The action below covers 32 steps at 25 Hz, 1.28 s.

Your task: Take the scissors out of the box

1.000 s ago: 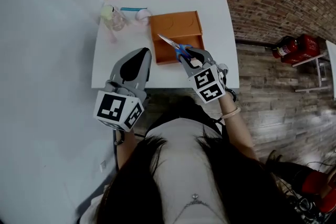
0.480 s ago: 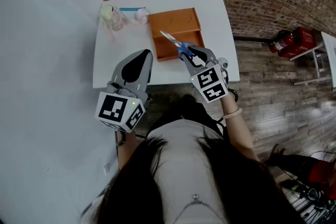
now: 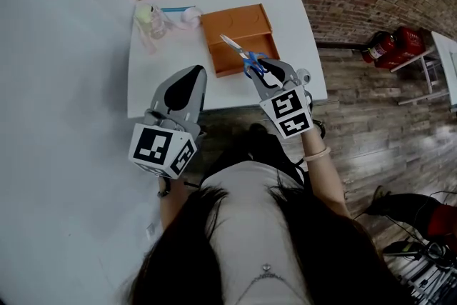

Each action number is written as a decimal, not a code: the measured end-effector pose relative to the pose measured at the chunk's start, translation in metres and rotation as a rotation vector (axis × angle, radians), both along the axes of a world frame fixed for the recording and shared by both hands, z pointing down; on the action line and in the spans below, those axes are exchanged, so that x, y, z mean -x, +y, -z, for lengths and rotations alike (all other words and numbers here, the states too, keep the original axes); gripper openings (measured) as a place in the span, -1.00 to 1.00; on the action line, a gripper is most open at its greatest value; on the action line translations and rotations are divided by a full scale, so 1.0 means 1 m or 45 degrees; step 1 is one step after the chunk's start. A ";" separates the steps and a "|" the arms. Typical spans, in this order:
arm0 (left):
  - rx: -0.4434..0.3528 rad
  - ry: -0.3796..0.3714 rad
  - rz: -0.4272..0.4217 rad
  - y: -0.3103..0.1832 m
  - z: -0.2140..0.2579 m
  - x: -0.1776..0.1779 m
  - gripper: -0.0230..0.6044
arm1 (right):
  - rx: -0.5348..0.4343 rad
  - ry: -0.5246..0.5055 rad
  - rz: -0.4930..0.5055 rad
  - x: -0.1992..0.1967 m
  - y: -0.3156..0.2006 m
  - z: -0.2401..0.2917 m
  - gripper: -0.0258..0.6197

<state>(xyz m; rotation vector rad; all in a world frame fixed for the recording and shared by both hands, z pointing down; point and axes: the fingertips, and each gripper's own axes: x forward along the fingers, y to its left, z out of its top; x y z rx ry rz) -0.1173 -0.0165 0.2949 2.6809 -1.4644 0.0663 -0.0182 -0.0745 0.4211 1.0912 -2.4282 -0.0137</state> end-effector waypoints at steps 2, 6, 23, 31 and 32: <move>0.000 0.001 -0.005 0.002 -0.001 0.002 -0.93 | -0.006 -0.009 -0.011 0.001 0.003 0.003 -0.62; -0.004 0.004 -0.010 0.008 -0.002 0.006 -0.93 | -0.022 -0.026 -0.028 0.004 0.006 0.009 -0.62; -0.011 0.028 -0.009 0.003 -0.006 0.012 -0.93 | -0.063 -0.073 -0.035 0.011 0.004 0.021 -0.62; -0.009 0.032 -0.009 -0.005 -0.002 -0.012 -0.93 | -0.065 -0.084 -0.013 -0.006 0.002 0.027 -0.62; -0.007 0.031 -0.008 -0.005 -0.001 -0.015 -0.93 | -0.064 -0.086 -0.011 -0.009 0.002 0.028 -0.62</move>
